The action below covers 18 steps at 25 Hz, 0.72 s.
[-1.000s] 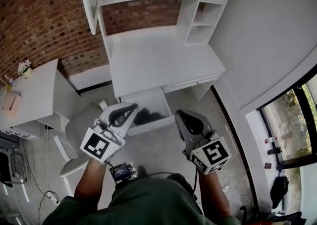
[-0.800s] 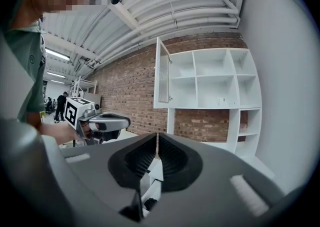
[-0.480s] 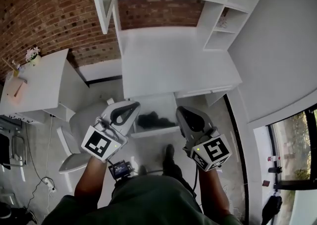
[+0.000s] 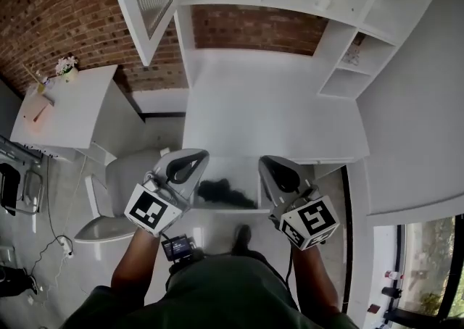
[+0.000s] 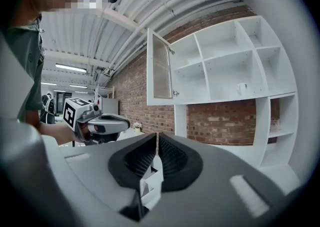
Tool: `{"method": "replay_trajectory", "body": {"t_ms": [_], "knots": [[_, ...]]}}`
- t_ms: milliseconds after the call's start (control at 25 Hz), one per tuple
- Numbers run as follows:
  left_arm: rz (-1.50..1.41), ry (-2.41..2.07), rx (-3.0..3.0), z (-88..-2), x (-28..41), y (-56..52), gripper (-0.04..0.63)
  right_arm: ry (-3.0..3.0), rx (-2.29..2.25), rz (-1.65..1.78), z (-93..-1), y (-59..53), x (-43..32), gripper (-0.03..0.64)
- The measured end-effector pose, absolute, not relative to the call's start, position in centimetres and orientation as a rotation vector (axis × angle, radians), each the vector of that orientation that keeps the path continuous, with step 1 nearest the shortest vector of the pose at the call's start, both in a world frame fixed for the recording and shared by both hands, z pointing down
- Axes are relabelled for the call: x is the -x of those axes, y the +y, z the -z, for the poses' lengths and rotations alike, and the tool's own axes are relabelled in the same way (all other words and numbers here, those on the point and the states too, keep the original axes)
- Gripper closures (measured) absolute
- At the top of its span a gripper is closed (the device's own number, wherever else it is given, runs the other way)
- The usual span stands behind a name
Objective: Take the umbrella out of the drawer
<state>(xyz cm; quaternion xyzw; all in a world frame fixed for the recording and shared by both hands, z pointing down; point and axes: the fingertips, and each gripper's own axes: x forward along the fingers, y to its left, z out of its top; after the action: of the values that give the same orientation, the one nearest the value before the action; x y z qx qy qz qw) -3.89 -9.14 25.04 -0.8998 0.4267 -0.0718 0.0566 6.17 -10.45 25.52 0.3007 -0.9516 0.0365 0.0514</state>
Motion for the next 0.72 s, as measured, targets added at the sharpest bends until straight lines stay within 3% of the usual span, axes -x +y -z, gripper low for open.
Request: {"method": "replay_trajectory", "body": {"t_ms": [400, 720], "knots": [[0.362, 1.421, 2.676, -27.8, 0.3, -14.4, 0.592, -2.940, -0.707, -0.179, -28.6, -16.8, -8.4, 0.594], [0.444, 1.458, 2.695, -30.8, 1.7, -16.5, 0.591, -2.906, -0.603, -0.267, -32.6, -19.3, -6.0, 0.586]]}}
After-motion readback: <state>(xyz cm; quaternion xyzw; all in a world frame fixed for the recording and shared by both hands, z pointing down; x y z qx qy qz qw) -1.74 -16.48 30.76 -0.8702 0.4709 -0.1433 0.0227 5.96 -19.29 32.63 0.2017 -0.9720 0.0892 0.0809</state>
